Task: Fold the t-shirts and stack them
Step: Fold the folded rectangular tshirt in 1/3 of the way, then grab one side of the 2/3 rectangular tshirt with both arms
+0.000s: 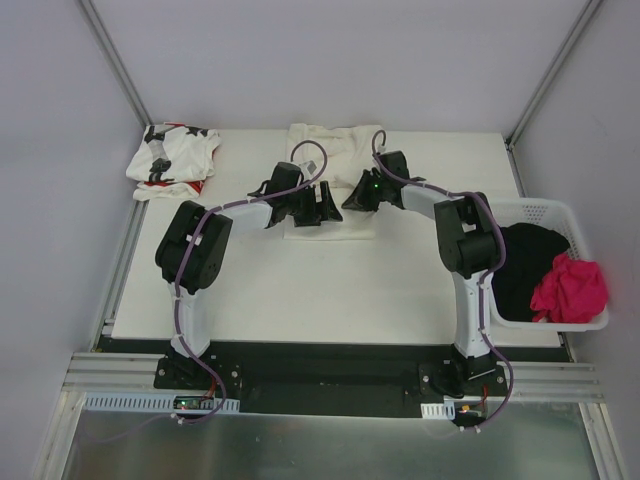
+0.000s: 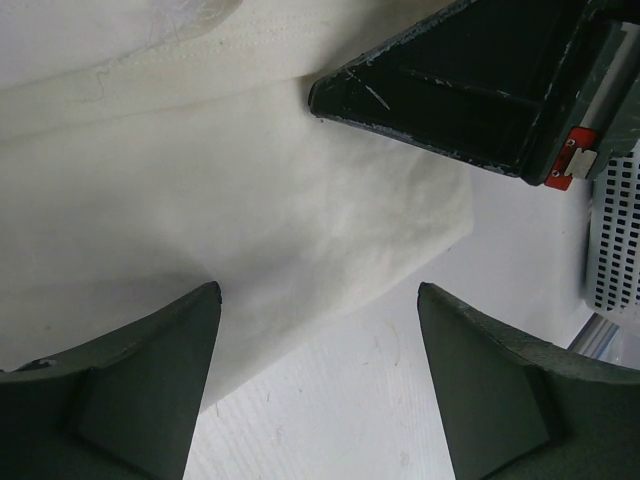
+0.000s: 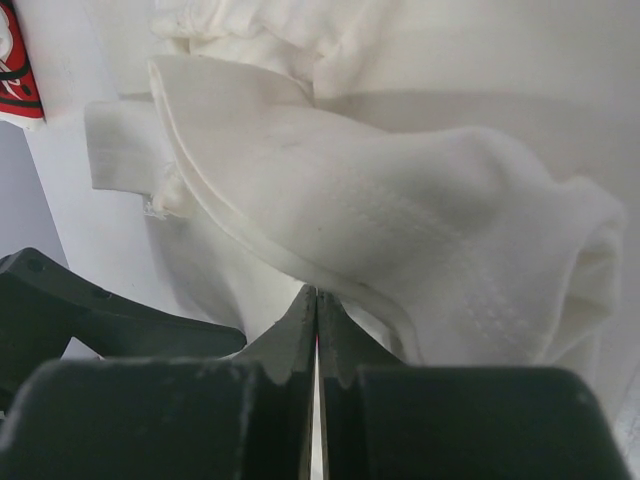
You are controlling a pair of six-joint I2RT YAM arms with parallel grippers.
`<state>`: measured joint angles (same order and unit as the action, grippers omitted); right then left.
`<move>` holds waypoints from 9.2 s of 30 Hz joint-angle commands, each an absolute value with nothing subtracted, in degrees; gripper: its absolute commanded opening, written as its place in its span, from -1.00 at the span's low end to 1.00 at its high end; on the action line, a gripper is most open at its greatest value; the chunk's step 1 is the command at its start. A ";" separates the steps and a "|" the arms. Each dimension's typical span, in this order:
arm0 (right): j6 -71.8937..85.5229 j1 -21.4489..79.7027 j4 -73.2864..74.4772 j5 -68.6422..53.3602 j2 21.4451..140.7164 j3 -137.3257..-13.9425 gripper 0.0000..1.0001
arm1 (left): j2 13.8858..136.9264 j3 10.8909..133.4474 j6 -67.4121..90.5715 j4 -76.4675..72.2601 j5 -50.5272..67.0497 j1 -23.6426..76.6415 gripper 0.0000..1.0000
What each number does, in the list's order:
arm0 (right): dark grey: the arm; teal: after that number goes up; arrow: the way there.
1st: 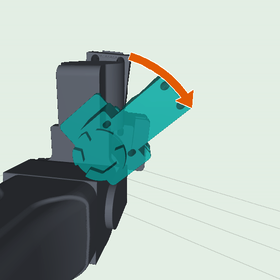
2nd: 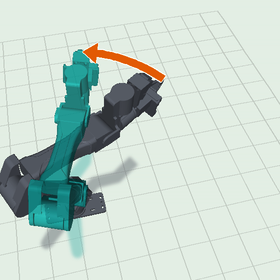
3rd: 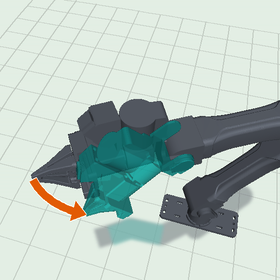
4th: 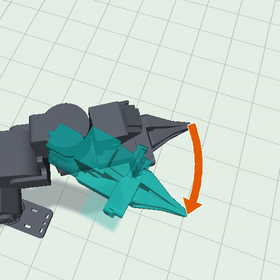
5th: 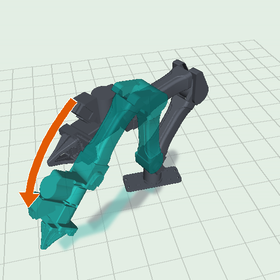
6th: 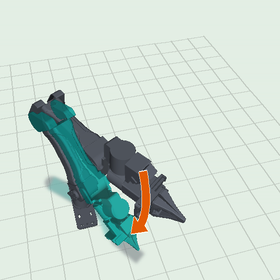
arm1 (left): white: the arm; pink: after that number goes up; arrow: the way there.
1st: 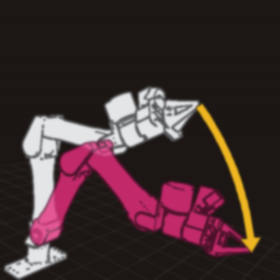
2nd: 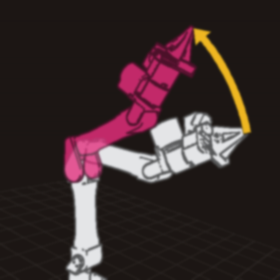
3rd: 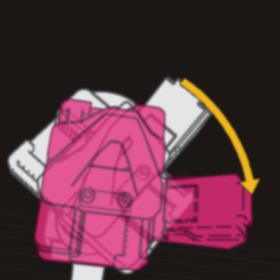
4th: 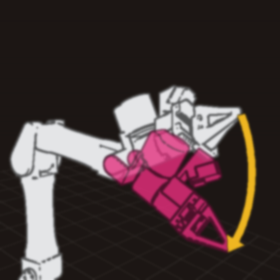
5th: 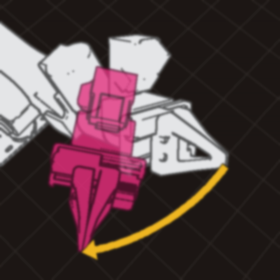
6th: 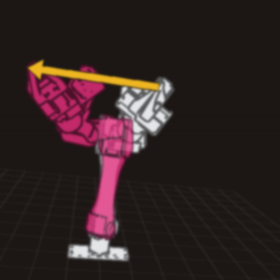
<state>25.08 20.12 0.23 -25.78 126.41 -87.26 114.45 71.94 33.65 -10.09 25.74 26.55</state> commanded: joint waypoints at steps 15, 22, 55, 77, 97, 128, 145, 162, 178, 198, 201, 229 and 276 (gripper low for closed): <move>24.00 17.05 10.01 -24.87 137.72 -109.23 -0.98 | 114.96 70.66 34.54 -11.07 27.95 26.63 0.55; 22.68 14.68 14.41 -23.29 141.41 -121.01 -0.95 | 115.22 69.17 34.98 -11.95 27.95 26.72 0.54; 27.33 17.40 0.26 -31.02 120.05 -85.69 -0.94 | 113.91 74.53 31.55 -10.11 26.54 26.46 0.54; 29.88 16.00 -0.35 -30.94 129.64 -95.27 -0.94 | 125.77 86.22 29.01 -11.51 28.83 18.02 0.53; 30.06 15.91 -0.26 -30.67 131.31 -95.80 -0.94 | 132.97 104.23 26.72 -8.35 29.27 17.23 0.53; 27.78 8.35 2.99 -30.67 133.17 -100.82 -0.82 | 112.16 76.65 26.99 -18.81 30.68 15.29 0.53; 20.92 4.66 2.20 -30.94 108.99 -71.20 -0.17 | 100.28 57.75 20.05 -15.91 28.30 15.38 0.60; 17.75 9.40 2.29 -27.86 104.41 -60.12 -0.05 | 101.25 55.02 17.14 -13.62 29.97 15.47 0.63; 18.55 12.92 1.40 -26.90 107.76 -62.23 -0.02 | 101.95 52.82 17.49 -13.89 27.60 16.44 0.63; 20.48 14.06 0.26 -27.33 111.18 -65.30 0.00 | 102.92 53.62 16.96 -12.74 28.21 16.44 0.62; 20.83 14.50 0.26 -27.42 111.71 -65.48 0.00 | 102.66 53.00 17.22 -12.66 28.04 16.52 0.62; 24.26 15.82 -6.33 -28.56 112.76 -62.58 -0.28 | 106.08 54.05 20.56 -15.20 30.85 19.07 0.50; 17.14 14.85 -0.53 -31.99 86.23 -33.32 -0.99 | 70.50 28.04 31.99 -10.29 20.22 30.14 -1.00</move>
<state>19.81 14.85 -3.99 -30.92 91.46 -37.30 77.10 30.04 29.63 -14.41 23.38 28.12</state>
